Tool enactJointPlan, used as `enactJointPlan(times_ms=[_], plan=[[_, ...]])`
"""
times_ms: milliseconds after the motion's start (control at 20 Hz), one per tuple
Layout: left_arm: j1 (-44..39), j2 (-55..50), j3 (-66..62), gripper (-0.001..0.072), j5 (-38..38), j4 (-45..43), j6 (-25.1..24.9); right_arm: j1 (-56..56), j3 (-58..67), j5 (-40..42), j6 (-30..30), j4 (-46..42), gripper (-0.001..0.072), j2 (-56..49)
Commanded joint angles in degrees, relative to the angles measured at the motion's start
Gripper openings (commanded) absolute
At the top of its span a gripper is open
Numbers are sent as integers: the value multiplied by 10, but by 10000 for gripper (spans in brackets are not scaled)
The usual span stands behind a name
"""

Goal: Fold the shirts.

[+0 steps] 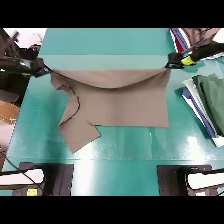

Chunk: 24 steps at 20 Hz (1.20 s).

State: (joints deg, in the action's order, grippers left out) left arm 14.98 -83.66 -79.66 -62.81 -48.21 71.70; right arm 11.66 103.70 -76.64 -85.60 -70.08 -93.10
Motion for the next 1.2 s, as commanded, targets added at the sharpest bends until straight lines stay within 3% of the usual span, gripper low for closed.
enactJointPlan(times_ms=[0, 50, 100, 200, 400, 600, 900, 1150], plan=[[0, -55, 15, 333, 68, 10, -2, 4, 34, 41, -1, 1, 13, -70], [0, -54, 14, 618, 78, 10, -2, 4, 49, 44, -1, 1, 13, -80], [0, -54, 9, 638, 76, 7, -2, 4, 63, 45, -1, 1, 25, -88], [0, -54, -14, 614, 49, -12, -2, 3, 93, 35, -1, 1, 428, -98], [0, -27, -61, 614, -65, -92, -2, -5, 123, -75, 11, -1, 440, -86], [-2, 66, -1, 613, -108, -135, 1, -27, -4, -90, 17, 0, 439, 4], [-103, 213, 227, 613, -55, -191, 36, -59, -187, -36, 17, 0, 439, 143], [-233, 216, 320, 614, 7, -320, 111, -68, -286, 14, 17, 0, 439, 231]])
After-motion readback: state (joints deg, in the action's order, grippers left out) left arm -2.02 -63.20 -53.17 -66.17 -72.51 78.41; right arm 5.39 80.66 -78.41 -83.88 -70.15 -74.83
